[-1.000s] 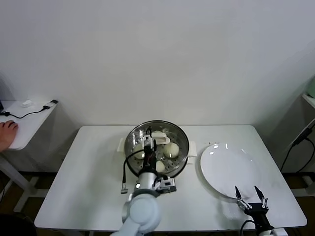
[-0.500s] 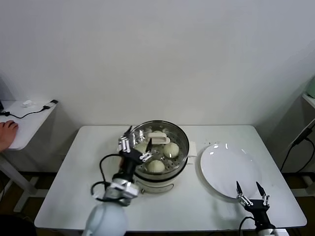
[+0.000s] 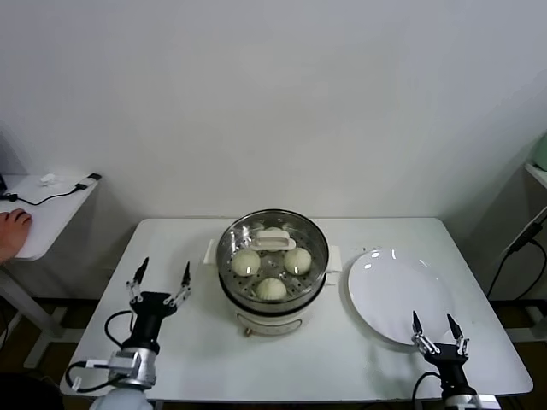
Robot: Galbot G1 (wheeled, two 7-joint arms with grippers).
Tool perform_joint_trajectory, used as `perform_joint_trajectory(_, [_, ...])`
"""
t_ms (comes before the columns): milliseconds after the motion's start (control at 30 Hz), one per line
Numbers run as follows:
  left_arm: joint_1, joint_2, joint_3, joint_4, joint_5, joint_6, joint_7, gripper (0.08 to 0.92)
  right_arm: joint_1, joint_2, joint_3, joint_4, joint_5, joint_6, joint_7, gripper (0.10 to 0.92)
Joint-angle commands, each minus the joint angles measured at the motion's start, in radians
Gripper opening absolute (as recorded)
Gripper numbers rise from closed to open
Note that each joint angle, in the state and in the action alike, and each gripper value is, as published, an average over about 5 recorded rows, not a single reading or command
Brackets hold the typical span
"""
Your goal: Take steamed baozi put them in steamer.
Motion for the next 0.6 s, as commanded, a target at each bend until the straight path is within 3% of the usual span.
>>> perform_joint_trajectory(33, [0.055, 0.027, -0.068, 0.311, -0.16, -0.26, -0.005, 0.823, -0.002, -0.002, -0.014, 0.006, 0.004, -0.01, 0.013, 0.823])
perform_joint_trajectory(600, [0.071, 0.007, -0.042, 0.321, -0.137, -0.301, 0.007, 0.823, -0.001, 0.005, -0.024, 0.001, -0.032, -0.025, 0.019, 0.823])
